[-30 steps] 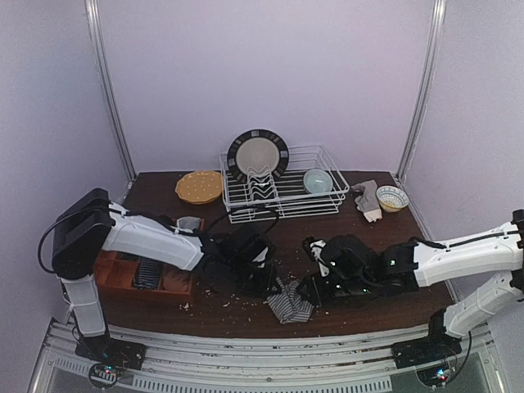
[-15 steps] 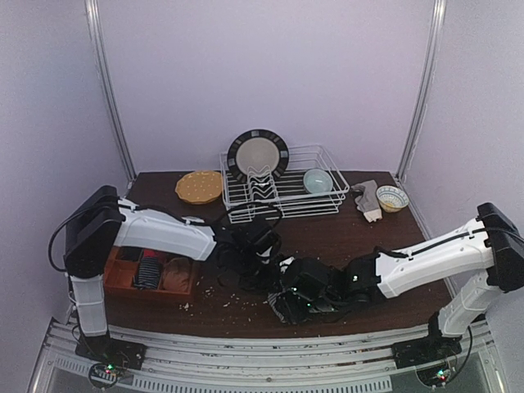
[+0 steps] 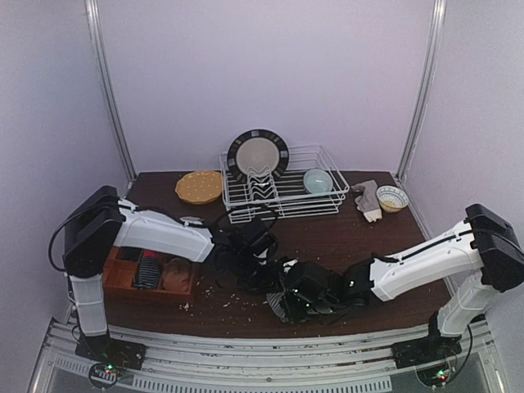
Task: Roll the underwear
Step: Roll the underwear at the center of the board.
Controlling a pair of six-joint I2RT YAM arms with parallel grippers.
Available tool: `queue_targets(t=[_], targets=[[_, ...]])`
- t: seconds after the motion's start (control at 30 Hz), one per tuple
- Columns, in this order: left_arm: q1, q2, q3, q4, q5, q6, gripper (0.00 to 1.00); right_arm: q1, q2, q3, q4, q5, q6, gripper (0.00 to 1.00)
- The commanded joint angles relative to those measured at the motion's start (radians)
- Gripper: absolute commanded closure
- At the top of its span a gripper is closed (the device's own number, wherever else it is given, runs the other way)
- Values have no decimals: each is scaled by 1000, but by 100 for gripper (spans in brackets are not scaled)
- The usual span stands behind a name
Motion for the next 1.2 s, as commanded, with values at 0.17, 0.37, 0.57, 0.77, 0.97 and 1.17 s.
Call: queue_targets(t=[0.17, 0.37, 0.57, 0.77, 0.97, 1.17], targets=[[-31, -163, -225, 156, -90, 12, 2, -125, -16, -253, 269, -249, 104, 100], [-53, -223, -332, 308, -114, 5, 3, -214, -30, -373, 448, -385, 154, 100], [-54, -131, -361, 516, -53, -56, 11, -285, 18, -464, 650, -499, 218, 100], [-53, -51, -308, 612, 1, -88, 15, -327, 77, -556, 859, -560, 273, 100], [-41, 13, -313, 735, 57, -134, 41, -361, 152, -613, 1054, -611, 310, 100], [-39, 35, -252, 638, 64, -108, 90, -366, 170, -614, 1089, -627, 307, 100]])
